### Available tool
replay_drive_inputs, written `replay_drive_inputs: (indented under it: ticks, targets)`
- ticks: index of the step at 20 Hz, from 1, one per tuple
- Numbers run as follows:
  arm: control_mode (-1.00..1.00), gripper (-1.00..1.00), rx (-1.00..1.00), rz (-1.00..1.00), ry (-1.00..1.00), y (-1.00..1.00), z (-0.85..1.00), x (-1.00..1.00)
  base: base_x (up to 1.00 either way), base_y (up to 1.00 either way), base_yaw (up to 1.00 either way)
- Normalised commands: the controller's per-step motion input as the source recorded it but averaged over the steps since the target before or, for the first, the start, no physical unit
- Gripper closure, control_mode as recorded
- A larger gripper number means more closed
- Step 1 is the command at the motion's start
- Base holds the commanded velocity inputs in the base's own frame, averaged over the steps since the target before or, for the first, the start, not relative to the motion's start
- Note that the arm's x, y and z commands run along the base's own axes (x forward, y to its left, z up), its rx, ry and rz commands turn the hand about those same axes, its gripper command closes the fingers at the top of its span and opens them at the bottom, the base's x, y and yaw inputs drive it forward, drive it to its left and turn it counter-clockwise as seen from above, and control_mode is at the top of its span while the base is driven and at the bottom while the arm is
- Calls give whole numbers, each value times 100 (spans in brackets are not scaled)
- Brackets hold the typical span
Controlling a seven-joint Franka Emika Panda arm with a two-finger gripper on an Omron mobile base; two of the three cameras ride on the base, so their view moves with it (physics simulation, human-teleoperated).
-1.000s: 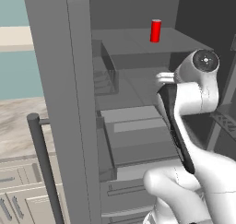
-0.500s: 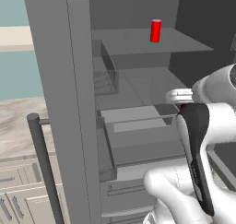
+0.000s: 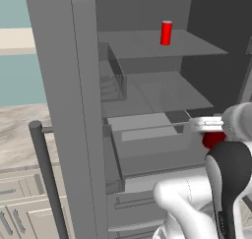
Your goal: Open the fridge, grab two sodas, and place both sodas inside the bowl with ice on the dining counter.
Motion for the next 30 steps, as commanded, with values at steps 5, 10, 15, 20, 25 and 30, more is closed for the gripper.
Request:
replay_drive_inputs:
  ticks: [5, 10, 15, 20, 25, 30]
  targets:
    - [100, 100, 0, 2, -6, 0, 6, -32, -22, 0, 9]
    - [100, 100, 0, 0, 0, 0, 0, 0, -46, 0, 35]
    - [100, 100, 0, 0, 0, 0, 0, 0, -61, 0, 44]
    - [100, 100, 0, 0, 0, 0, 0, 0, -63, 0, 45]
    - [100, 100, 0, 0, 0, 0, 0, 0, -59, 0, 45]
    - [100, 100, 0, 0, 0, 0, 0, 0, -53, 8, 44]
